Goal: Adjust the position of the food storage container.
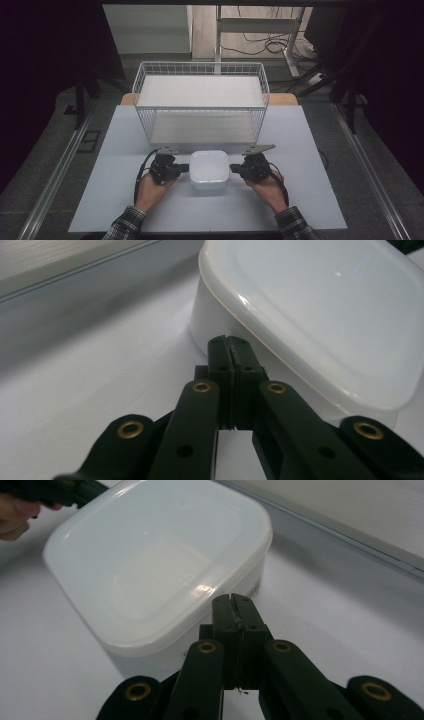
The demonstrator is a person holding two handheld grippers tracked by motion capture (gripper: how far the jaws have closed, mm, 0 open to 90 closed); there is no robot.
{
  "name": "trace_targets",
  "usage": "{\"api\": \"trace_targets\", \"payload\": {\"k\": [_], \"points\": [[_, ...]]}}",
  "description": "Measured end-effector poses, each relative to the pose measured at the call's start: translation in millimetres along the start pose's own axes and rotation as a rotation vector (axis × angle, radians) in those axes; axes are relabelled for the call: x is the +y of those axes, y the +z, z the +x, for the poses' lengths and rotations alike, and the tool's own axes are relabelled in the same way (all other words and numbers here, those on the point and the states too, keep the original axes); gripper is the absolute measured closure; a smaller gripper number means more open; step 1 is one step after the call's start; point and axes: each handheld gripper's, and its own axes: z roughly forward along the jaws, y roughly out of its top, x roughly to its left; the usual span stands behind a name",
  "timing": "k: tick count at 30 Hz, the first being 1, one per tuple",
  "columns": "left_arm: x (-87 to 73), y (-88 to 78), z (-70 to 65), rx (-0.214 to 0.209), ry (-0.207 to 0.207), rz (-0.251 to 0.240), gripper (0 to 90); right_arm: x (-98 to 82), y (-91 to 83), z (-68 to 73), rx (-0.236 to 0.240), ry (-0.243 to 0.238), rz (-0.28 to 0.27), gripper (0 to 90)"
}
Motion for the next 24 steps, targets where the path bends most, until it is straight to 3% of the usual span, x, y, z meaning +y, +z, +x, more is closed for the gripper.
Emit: {"api": "trace_targets", "payload": {"k": [5, 8, 10, 15, 19, 24], "points": [[-0.4, -1.2, 2.0, -0.003, -0.006, -0.003, 88.2, -0.4, -1.0, 4.6, -0.016, -0.036, 0.006, 88.7], [-3.5, -11.4, 3.6, 0.016, 0.001, -0.008, 83.1, -1.5, -6.2, 4.9, -0.061, -0.071, -0.006, 87.3], [-7.5, -19.6, 4.0, 0.024, 0.005, -0.021, 77.8, -3.1, -10.8, 4.1, -0.065, -0.078, -0.021, 84.7], [-19.2, -36.1, -0.5, 0.040, 0.046, -0.055, 59.4, -8.5, -22.7, 2.5, -0.083, -0.072, -0.065, 70.6], [-24.7, -42.1, -4.8, 0.056, 0.069, -0.086, 39.3, -14.1, -30.2, 5.5, -0.094, -0.079, -0.082, 56.3], [-33.0, -44.3, -5.8, 0.049, 0.072, -0.086, 28.4, -21.6, -35.3, 7.5, -0.109, -0.095, -0.083, 40.1]]}}
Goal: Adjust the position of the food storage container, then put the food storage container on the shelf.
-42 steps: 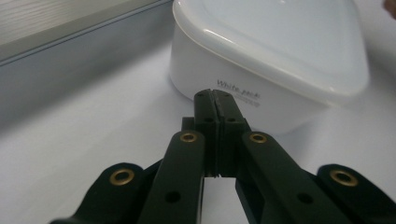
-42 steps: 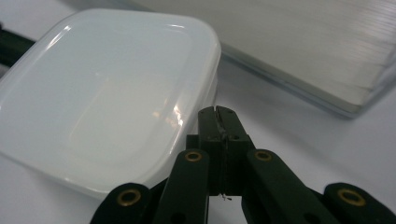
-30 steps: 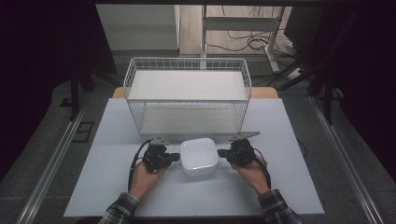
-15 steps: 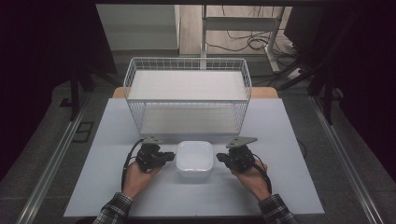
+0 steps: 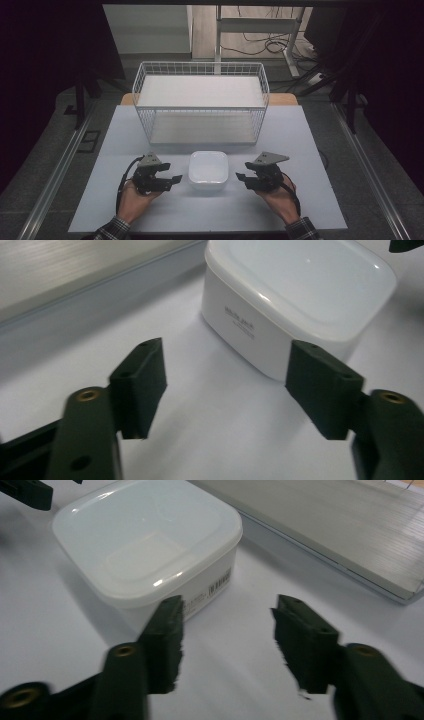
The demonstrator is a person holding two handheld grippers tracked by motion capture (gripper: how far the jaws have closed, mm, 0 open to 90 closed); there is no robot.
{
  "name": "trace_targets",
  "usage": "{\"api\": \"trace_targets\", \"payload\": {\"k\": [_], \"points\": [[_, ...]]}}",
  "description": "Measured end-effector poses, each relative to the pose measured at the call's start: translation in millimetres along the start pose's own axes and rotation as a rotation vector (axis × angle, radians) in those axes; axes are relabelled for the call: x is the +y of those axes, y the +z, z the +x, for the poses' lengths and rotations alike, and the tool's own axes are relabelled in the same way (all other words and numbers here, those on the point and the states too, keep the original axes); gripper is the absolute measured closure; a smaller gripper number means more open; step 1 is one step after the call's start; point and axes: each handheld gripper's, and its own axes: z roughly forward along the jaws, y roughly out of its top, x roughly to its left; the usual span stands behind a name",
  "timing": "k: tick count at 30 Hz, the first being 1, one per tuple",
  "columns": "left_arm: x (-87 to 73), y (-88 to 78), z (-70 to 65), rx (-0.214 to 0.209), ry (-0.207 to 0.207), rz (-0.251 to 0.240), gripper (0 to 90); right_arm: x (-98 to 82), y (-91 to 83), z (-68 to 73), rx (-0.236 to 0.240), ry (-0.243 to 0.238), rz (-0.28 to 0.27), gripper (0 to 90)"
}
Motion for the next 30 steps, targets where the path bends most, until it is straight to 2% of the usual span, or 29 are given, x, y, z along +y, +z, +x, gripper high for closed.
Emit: {"api": "trace_targets", "payload": {"k": [1, 6, 8, 14, 18, 22, 30], "points": [[-4.1, -1.1, 0.1, 0.002, -0.002, 0.004, 23.5, -4.6, -2.0, 0.4, 0.005, -0.003, -0.002, 28.1], [-11.3, -5.1, 2.2, -0.003, -0.015, 0.001, 13.2, -14.8, 0.9, 1.7, -0.006, -0.010, 0.011, 9.9], [-11.4, -5.3, 1.9, 0.000, -0.011, 0.000, 9.1, -15.9, 3.2, 2.1, -0.005, -0.006, 0.026, 6.7], [-10.9, -3.7, 0.5, -0.014, 0.018, -0.013, 6.2, -14.8, 4.5, 2.2, 0.010, 0.004, 0.013, 2.9], [-11.0, -0.4, 0.9, -0.036, 0.004, -0.019, 3.9, -13.3, 4.1, 0.4, 0.021, 0.025, -0.006, 2.8], [-8.0, 0.8, -0.5, -0.033, 0.007, -0.019, 3.7, -11.5, 4.9, 0.6, 0.020, 0.019, -0.007, 2.7], [4.5, -0.8, -2.0, -0.055, 0.007, -0.030, 4.5, -1.6, 8.3, 2.5, 0.023, 0.044, -0.007, 2.6]]}}
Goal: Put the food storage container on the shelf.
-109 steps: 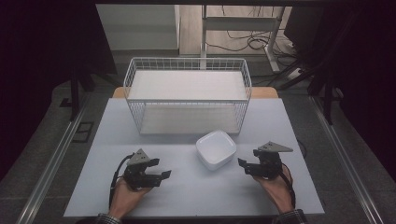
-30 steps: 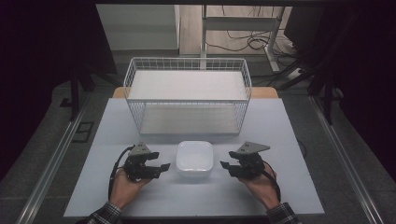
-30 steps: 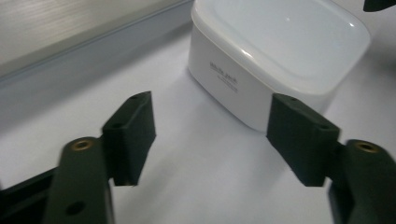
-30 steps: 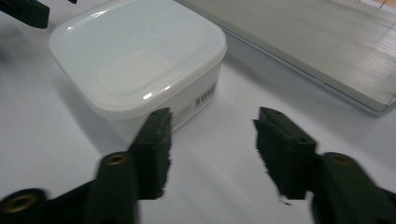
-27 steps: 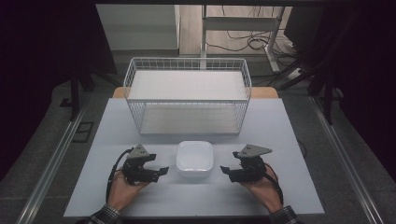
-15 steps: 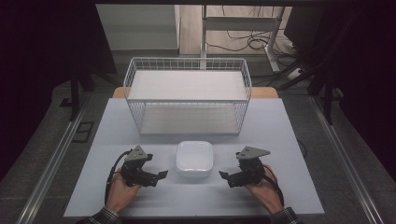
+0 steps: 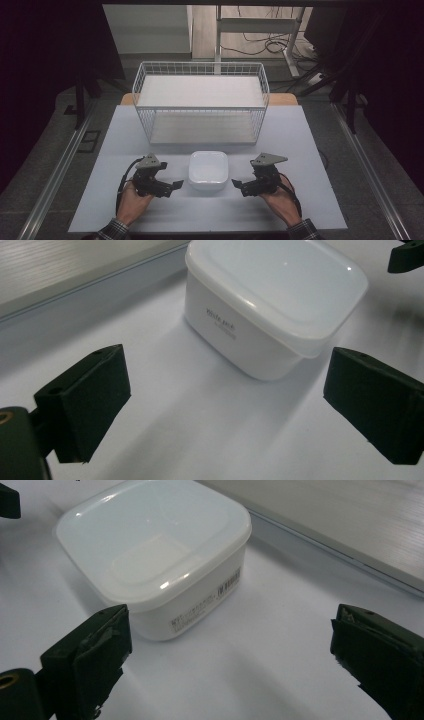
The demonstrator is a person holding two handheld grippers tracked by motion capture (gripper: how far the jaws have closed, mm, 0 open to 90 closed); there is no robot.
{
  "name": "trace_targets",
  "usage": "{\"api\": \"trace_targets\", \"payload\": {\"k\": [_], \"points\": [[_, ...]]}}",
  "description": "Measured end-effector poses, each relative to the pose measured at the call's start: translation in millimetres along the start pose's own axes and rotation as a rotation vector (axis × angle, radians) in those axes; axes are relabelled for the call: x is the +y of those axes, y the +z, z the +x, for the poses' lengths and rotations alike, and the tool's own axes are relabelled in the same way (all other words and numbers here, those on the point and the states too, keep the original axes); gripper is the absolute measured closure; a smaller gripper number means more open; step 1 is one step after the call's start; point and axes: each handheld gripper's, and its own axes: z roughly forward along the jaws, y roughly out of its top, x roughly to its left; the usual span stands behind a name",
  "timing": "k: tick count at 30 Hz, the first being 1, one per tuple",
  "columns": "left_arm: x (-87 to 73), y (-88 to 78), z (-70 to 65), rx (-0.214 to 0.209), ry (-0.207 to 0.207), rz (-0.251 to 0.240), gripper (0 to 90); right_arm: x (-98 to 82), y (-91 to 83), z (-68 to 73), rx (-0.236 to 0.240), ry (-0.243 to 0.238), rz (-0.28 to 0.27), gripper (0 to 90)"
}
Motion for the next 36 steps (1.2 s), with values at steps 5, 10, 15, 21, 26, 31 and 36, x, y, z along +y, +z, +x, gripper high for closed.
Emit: {"api": "trace_targets", "payload": {"k": [5, 10, 15, 21, 26, 31, 36], "points": [[7.2, 3.8, -0.5, -0.030, -0.024, 0.007, 4.5, 8.4, 5.0, 6.9, -0.023, -0.034, 0.033, 1.6], [16.2, 9.0, -1.8, -0.062, -0.024, 0.014, 4.6, 16.1, 10.1, 14.7, -0.019, -0.054, 0.038, 1.4], [24.9, 12.4, -3.6, -0.065, -0.017, 0.013, 8.1, 22.1, 13.7, 15.8, 0.000, -0.020, 0.044, 4.1], [33.0, 20.5, -3.7, -0.061, -0.004, 0.034, 12.4, 30.2, 21.1, 10.6, 0.037, 0.055, 0.069, 10.1], [44.8, 29.0, -0.2, -0.064, -0.009, 0.034, 13.5, 38.6, 28.2, 7.8, 0.036, 0.079, 0.055, 15.8], [49.4, 42.4, -3.5, -0.055, 0.003, 0.051, 14.3, 45.5, 38.9, 5.5, 0.016, 0.073, 0.045, 22.5], [40.3, 49.0, 2.1, -0.078, -0.045, 0.068, 16.1, 39.2, 45.3, -0.1, 0.052, 0.116, 0.065, 23.2]]}}
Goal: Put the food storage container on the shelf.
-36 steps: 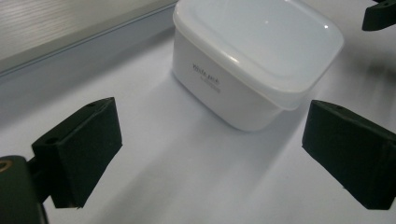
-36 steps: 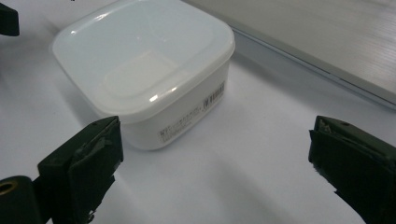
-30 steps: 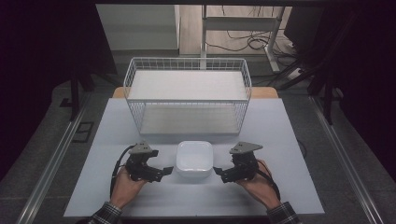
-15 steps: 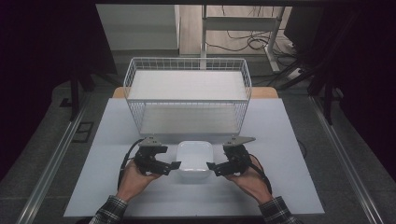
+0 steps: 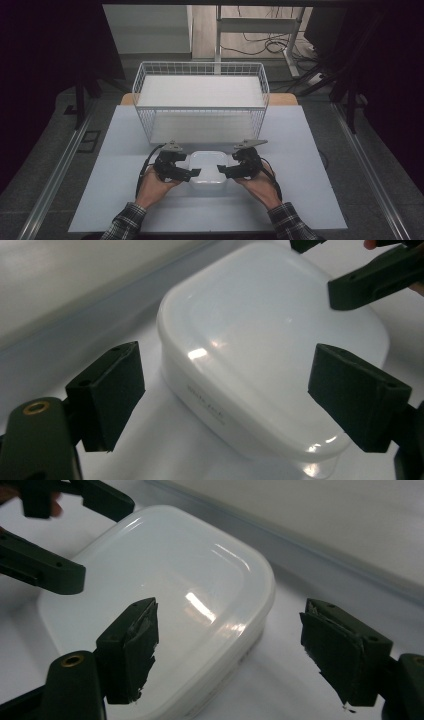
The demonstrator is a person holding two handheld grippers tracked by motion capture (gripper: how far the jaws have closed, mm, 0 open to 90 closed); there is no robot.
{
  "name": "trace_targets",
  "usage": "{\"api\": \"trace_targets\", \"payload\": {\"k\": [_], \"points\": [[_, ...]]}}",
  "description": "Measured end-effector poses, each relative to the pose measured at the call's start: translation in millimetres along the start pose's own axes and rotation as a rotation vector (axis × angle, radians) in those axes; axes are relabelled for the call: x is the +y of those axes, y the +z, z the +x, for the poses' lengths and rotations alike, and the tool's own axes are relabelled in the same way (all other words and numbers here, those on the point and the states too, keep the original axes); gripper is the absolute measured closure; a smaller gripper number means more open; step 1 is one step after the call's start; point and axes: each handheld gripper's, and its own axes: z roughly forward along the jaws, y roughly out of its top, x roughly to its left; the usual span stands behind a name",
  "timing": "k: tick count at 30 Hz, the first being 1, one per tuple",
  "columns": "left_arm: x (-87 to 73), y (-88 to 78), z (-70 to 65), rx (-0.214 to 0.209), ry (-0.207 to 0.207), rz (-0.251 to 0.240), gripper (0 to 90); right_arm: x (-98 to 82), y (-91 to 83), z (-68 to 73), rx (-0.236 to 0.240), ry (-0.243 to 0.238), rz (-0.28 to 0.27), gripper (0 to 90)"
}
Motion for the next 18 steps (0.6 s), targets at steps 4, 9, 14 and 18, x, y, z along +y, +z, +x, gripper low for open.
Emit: {"api": "trace_targets", "payload": {"k": [4, 9, 14, 18], "points": [[-5.7, -2.8, 3.3, -0.094, -0.066, 0.001, 30.8, -4.5, 2.2, -1.1, 0.127, 0.069, 0.040, 26.1], [-15.0, -10.9, 1.0, -0.127, -0.125, -0.004, 42.2, -9.5, -3.8, 3.1, 0.139, 0.103, 0.059, 33.0], [-18.4, -21.6, -11.8, -0.077, -0.116, -0.009, 55.8, -13.1, -19.2, 6.8, 0.114, 0.145, 0.056, 55.0], [-20.9, -25.2, -16.8, -0.055, -0.136, -0.034, 64.0, -15.6, -26.5, 10.6, 0.095, 0.176, 0.034, 64.1]]}}
